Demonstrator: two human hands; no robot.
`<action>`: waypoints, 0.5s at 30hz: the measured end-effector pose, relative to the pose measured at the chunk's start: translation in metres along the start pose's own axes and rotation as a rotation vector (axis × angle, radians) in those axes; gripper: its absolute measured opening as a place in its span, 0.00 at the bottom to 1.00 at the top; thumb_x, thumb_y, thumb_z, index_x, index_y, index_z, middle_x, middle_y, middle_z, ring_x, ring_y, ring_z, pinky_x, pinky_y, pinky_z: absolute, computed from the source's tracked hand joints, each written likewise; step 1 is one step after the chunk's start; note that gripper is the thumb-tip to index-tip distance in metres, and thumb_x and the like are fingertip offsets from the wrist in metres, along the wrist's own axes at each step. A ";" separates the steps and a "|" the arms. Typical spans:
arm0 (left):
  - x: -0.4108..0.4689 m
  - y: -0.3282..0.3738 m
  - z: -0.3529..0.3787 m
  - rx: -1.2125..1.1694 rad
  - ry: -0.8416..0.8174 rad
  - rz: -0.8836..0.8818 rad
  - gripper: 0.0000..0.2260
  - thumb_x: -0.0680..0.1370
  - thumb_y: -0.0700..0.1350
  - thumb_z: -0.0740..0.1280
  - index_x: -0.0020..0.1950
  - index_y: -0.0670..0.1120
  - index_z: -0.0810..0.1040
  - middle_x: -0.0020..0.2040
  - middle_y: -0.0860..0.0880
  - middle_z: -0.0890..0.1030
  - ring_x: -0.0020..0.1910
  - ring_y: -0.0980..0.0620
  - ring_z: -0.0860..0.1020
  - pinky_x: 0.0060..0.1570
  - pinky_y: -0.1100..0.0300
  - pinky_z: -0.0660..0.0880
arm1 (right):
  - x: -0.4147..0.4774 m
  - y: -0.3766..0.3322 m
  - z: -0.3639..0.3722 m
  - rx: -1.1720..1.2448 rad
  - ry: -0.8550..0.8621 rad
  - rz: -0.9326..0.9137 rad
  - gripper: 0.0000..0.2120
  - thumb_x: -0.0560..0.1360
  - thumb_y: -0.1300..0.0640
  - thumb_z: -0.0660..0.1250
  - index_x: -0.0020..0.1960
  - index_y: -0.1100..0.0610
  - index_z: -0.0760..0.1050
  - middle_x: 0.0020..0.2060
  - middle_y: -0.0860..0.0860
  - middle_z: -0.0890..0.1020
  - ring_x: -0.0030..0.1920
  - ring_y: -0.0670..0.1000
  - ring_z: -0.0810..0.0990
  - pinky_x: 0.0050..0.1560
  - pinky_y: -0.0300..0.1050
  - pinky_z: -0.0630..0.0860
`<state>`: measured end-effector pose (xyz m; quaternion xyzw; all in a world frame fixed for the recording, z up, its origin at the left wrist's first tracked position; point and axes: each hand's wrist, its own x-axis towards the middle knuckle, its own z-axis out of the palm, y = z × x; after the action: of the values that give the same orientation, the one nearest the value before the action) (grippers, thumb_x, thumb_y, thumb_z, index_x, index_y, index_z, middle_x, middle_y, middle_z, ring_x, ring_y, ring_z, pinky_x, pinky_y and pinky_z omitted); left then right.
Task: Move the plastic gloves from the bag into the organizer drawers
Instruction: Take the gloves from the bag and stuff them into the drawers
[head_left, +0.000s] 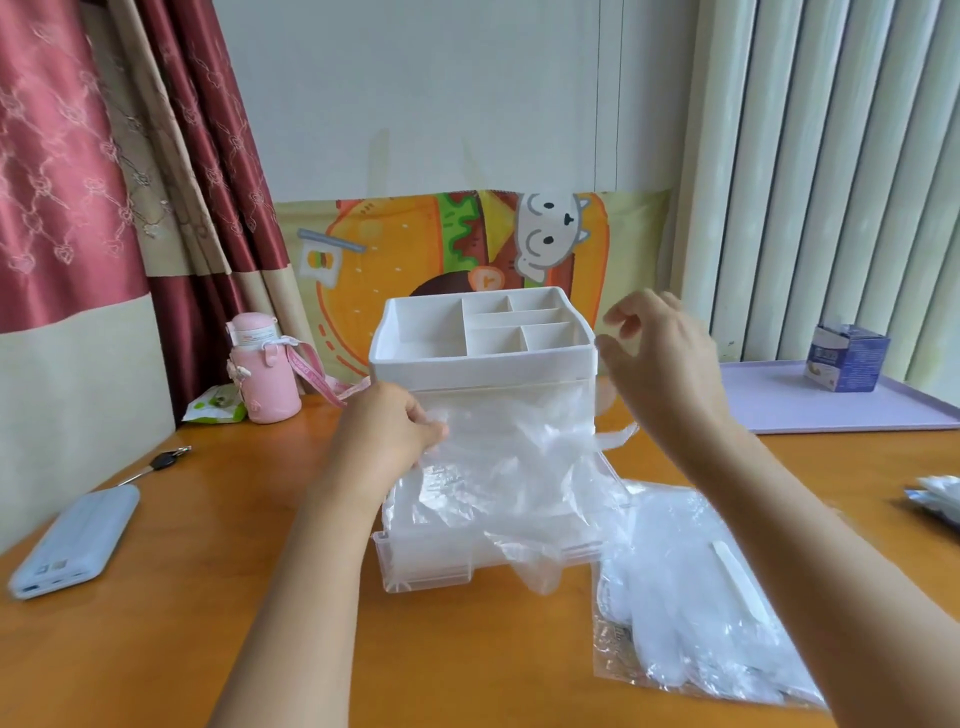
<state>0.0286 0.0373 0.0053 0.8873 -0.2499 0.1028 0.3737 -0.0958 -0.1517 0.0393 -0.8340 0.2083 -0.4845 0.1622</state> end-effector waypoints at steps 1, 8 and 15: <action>0.000 0.002 0.001 0.019 -0.002 -0.006 0.13 0.74 0.47 0.73 0.31 0.43 0.79 0.24 0.50 0.77 0.24 0.55 0.73 0.27 0.64 0.66 | -0.013 -0.009 0.001 0.043 0.028 -0.091 0.05 0.75 0.62 0.65 0.50 0.55 0.76 0.43 0.47 0.74 0.39 0.50 0.72 0.40 0.43 0.66; -0.002 0.006 0.015 0.147 -0.064 -0.025 0.13 0.72 0.47 0.74 0.34 0.39 0.80 0.31 0.42 0.80 0.33 0.43 0.78 0.34 0.57 0.73 | -0.054 -0.031 0.031 -0.137 -0.875 -0.308 0.23 0.78 0.67 0.56 0.68 0.51 0.71 0.65 0.51 0.75 0.65 0.52 0.71 0.60 0.39 0.66; -0.007 0.012 0.016 0.369 -0.009 -0.148 0.09 0.73 0.47 0.73 0.44 0.43 0.78 0.45 0.44 0.81 0.48 0.43 0.80 0.37 0.58 0.69 | -0.039 -0.016 0.044 -0.236 -1.196 -0.254 0.32 0.76 0.49 0.67 0.76 0.49 0.58 0.73 0.48 0.65 0.71 0.52 0.65 0.70 0.45 0.62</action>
<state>0.0162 0.0210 -0.0013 0.9571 -0.1626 0.1153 0.2102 -0.0712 -0.1151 -0.0032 -0.9916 0.0327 0.0774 0.0988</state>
